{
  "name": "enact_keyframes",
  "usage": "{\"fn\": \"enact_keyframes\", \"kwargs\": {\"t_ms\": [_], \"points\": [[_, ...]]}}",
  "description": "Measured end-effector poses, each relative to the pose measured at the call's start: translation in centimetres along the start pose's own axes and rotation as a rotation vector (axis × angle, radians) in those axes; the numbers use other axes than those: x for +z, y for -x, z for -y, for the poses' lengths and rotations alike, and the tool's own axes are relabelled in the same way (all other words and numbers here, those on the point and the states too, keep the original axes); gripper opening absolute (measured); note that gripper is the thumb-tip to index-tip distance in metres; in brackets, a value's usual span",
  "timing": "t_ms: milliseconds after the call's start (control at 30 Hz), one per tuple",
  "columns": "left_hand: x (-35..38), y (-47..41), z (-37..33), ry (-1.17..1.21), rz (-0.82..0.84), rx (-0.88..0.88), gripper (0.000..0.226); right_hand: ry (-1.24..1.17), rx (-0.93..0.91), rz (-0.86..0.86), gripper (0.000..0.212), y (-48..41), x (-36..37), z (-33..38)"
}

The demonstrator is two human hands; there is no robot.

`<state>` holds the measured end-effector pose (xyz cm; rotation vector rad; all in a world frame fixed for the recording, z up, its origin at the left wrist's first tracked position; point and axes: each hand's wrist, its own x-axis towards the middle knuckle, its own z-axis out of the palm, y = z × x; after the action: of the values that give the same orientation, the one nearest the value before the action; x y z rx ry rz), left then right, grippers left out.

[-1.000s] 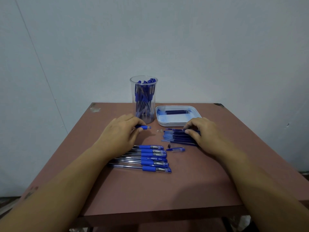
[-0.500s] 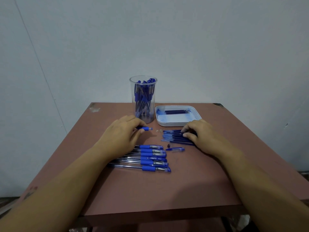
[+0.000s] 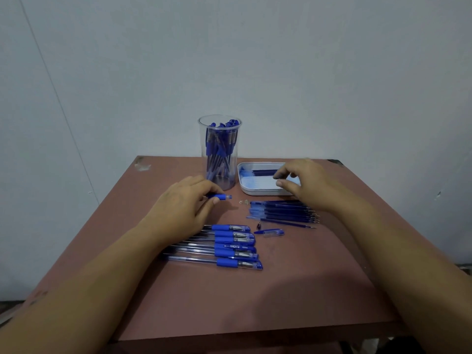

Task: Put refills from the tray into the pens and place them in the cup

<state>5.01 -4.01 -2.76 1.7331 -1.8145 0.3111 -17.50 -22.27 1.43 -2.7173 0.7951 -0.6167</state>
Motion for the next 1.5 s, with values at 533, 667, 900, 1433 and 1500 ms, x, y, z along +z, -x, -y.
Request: {"fn": "enact_keyframes", "kwargs": {"t_ms": [533, 667, 900, 1433, 1500], "points": [[0.3, -0.5, 0.4, 0.019, 0.026, -0.005, 0.015, 0.067, 0.171, 0.216, 0.03, -6.7, 2.3, -1.4], [0.3, -0.5, 0.3, 0.022, 0.027, 0.001, 0.015, 0.079, 0.175, 0.2, 0.034, -6.8, 2.7, -1.4], [0.2, -0.5, 0.3, 0.022, 0.031, -0.02, 0.017, 0.093, 0.19, 0.201, 0.027, -7.0, 2.9, -1.6], [0.0, -0.5, 0.0, 0.042, 0.02, -0.035, 0.024, 0.108, 0.183, 0.264, 0.009, -7.2, 2.6, -1.4], [0.0, -0.4, 0.0, 0.044, 0.025, -0.04, 0.025, 0.1, 0.181, 0.252, 0.005, -7.1, 2.5, -1.3]]}}
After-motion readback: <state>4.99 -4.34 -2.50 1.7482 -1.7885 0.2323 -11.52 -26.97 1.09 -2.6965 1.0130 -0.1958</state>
